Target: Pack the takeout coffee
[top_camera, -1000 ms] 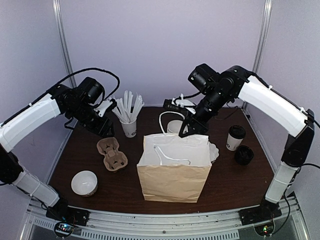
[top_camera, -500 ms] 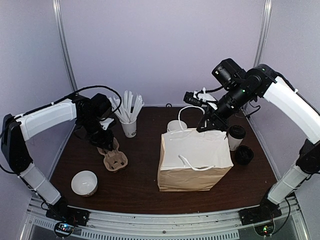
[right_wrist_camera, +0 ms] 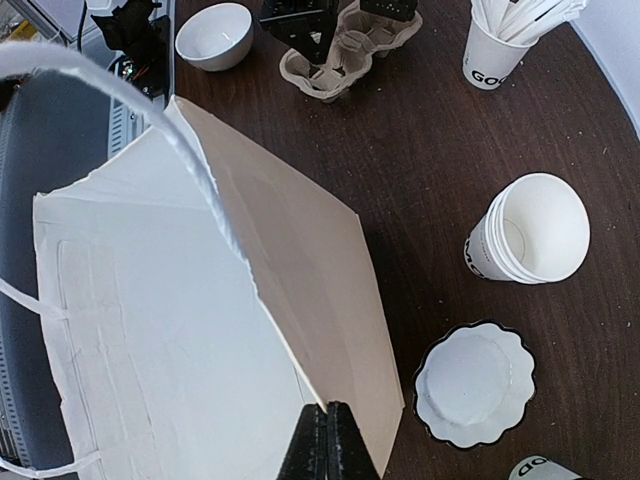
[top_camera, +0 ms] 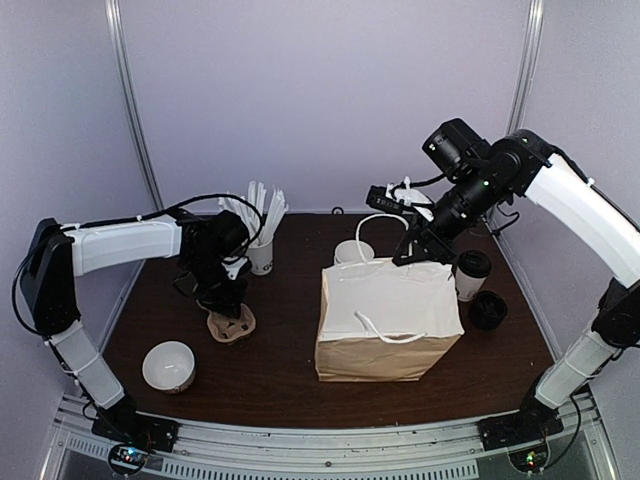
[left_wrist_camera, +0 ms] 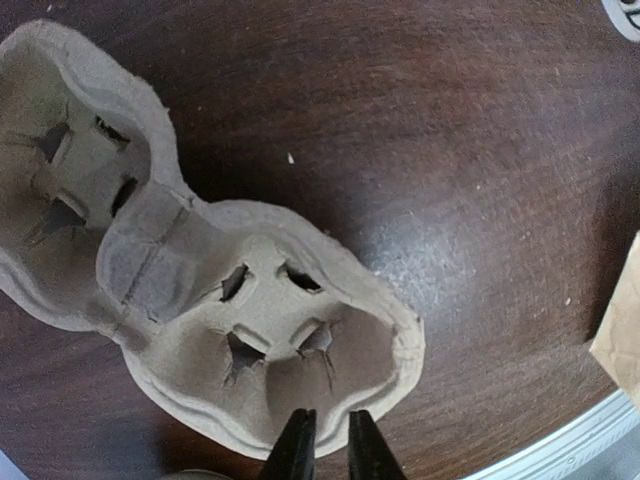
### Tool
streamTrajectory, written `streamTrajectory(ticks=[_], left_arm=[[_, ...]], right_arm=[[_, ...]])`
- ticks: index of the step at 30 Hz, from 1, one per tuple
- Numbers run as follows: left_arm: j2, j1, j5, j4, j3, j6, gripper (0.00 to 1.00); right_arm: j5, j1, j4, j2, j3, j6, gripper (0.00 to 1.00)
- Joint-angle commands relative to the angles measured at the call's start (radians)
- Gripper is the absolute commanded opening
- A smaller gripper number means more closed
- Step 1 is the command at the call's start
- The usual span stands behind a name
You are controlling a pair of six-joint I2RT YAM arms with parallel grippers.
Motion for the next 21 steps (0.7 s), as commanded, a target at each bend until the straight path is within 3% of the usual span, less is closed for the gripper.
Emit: streamTrajectory(ticks=[1,4,12,21], left_arm=[[0.067,-0.009,-0.043,0.043,0.018,0.036,0.08],[0.081,-0.014,-0.046,0.043,0.006,0.041,0.04],[0.177,-0.040,-0.013,0.068,0.038,0.097,0.06],[0.355,-0.054,0.088,0.124,0.294,0.170,0.06]], right_arm=[[0.014,-0.006,0.015,-0.027,0.006,-0.013,0.00],[0.016,-0.006,0.009,-0.027,0.008,-0.015,0.00],[0.027,-0.007,0.014,-0.036,-0.006,-0.018,0.00],[0.041,-0.009,0.015,-0.032,-0.009,-0.019,0.00]])
